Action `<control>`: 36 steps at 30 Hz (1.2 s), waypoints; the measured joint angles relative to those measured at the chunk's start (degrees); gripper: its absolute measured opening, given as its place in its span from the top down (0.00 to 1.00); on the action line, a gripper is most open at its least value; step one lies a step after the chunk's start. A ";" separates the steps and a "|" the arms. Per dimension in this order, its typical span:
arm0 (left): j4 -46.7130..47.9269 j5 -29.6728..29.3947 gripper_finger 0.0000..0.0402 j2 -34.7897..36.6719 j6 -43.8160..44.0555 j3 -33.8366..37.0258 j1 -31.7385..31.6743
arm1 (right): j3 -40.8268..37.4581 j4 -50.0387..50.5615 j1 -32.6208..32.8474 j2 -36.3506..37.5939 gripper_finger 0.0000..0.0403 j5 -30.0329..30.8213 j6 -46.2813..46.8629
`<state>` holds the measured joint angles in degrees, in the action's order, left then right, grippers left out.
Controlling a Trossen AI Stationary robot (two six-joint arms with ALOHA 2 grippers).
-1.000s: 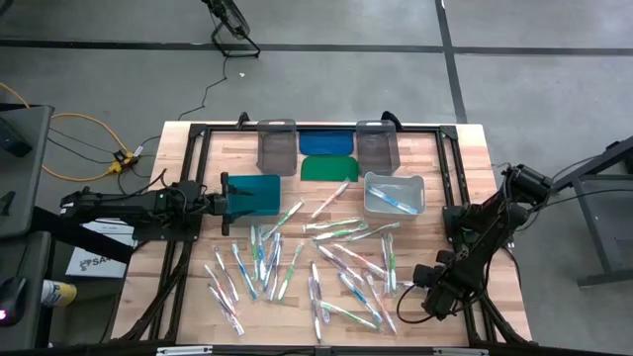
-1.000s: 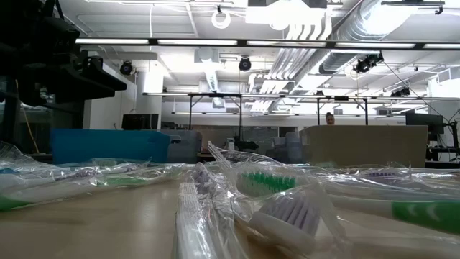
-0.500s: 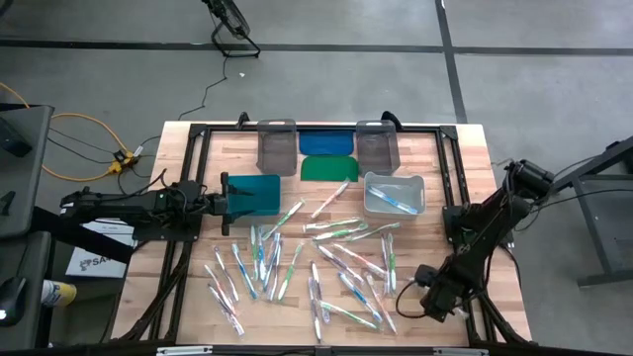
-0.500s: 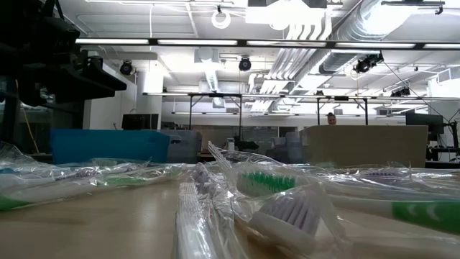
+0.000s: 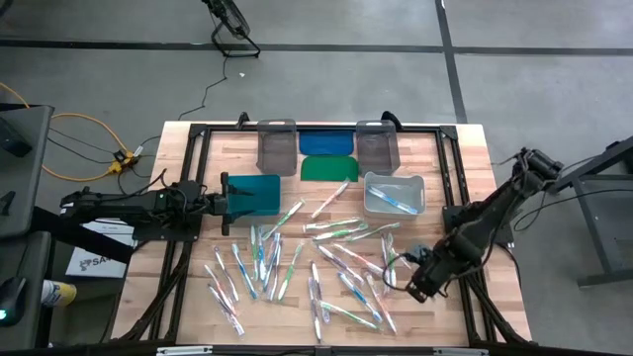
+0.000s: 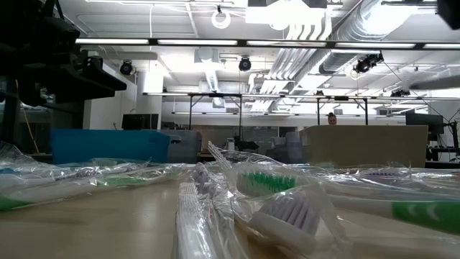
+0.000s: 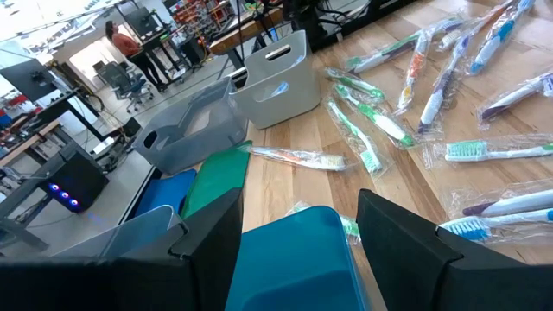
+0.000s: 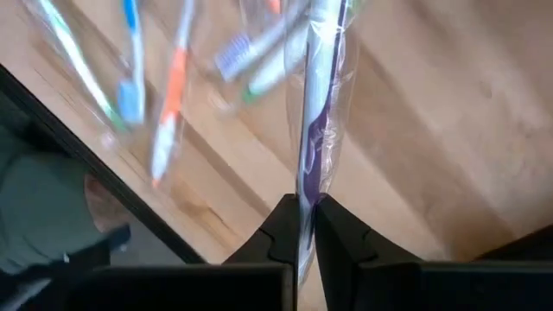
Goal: Pick & Place Toothbrushes
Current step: Put the violet toothbrush into the right black bin
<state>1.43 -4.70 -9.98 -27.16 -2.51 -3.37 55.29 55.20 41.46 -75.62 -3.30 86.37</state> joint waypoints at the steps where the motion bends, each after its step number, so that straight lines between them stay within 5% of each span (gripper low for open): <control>1: 0.01 0.01 0.46 0.00 0.00 0.01 0.00 | 0.12 0.48 -1.47 0.35 0.97 0.32 -1.53; 17: 0.02 -0.01 0.46 0.00 0.00 0.01 0.01 | 2.74 3.47 -40.43 2.76 0.97 -4.20 -38.48; 36: 0.02 0.01 0.46 0.00 0.00 0.01 0.01 | 17.31 0.30 -77.82 -2.16 0.97 -0.14 -72.36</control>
<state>1.45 -4.69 -9.98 -27.16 -2.50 -3.36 72.60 55.50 -36.36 -77.78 -3.44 14.02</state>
